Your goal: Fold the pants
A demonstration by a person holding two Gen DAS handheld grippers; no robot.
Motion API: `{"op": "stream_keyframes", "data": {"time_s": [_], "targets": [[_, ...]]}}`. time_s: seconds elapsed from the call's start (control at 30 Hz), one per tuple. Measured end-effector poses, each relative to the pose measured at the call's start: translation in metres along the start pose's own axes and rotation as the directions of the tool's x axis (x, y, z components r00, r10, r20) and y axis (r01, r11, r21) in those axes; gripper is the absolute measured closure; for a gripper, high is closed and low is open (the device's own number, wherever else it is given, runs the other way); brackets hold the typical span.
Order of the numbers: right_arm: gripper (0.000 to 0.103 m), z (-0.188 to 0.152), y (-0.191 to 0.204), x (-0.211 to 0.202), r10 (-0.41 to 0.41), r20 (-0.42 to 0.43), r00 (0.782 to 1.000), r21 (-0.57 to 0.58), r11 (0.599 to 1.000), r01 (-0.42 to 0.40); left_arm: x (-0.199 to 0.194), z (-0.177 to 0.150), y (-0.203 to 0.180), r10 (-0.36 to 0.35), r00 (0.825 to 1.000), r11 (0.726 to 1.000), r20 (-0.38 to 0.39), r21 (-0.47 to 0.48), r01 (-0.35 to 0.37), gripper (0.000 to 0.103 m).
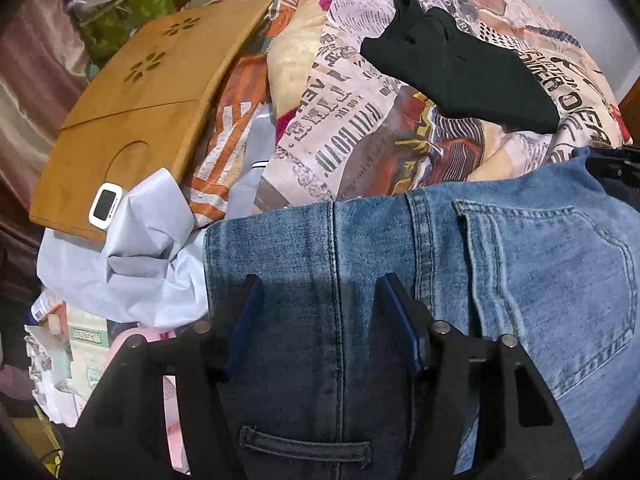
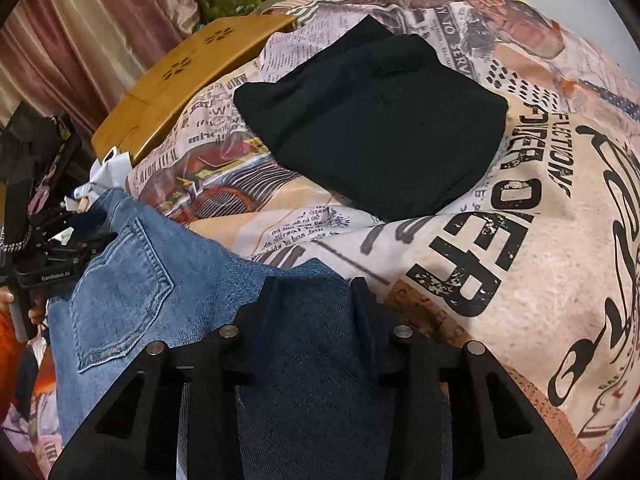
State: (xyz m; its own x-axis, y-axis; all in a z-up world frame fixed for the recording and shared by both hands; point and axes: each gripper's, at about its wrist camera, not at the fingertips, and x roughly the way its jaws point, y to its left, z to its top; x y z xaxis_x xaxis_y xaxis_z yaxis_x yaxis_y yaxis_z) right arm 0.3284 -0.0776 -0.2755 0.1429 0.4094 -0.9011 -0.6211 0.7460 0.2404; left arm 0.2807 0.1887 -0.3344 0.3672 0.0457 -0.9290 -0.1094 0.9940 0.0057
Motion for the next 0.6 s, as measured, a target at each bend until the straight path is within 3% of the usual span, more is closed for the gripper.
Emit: {"op": "stream_keyframes", "data": {"time_s": [0.1, 0.13, 0.3, 0.37, 0.53, 0.6], "targets": [[0.094, -0.003, -0.005, -0.002, -0.029, 0.017, 0.999, 0.012, 1.000, 0.029, 0.000, -0.004, 0.001, 0.017, 1.000, 1.000, 0.013, 0.006, -0.017, 0.041], [0.096, -0.004, -0.005, -0.003, -0.026, 0.027, 0.999, 0.017, 1.000, 0.026, -0.001, -0.007, 0.001, 0.034, 0.999, 0.999, 0.020, 0.010, -0.035, 0.040], [0.099, -0.004, 0.012, -0.022, -0.114, 0.144, 0.983, -0.048, 0.991, 0.122, -0.002, -0.025, 0.005, 0.089, 0.996, 0.996, 0.030, 0.003, -0.089, 0.039], [0.100, -0.001, 0.019, -0.028, -0.134, 0.179, 0.975, -0.070, 0.986, 0.149, -0.002, -0.030, 0.010, 0.112, 0.993, 0.994, 0.035, -0.014, -0.111, 0.031], [0.100, 0.003, 0.017, -0.020, -0.164, 0.151, 0.975, -0.054, 0.983, 0.174, 0.001, -0.032, 0.014, 0.135, 0.990, 0.991, 0.042, -0.004, -0.135, 0.024], [0.100, 0.004, 0.018, -0.027, -0.198, 0.178, 0.964, -0.028, 0.978, 0.206, -0.001, -0.033, 0.012, 0.157, 0.987, 0.987, 0.044, 0.011, -0.158, 0.024]]}}
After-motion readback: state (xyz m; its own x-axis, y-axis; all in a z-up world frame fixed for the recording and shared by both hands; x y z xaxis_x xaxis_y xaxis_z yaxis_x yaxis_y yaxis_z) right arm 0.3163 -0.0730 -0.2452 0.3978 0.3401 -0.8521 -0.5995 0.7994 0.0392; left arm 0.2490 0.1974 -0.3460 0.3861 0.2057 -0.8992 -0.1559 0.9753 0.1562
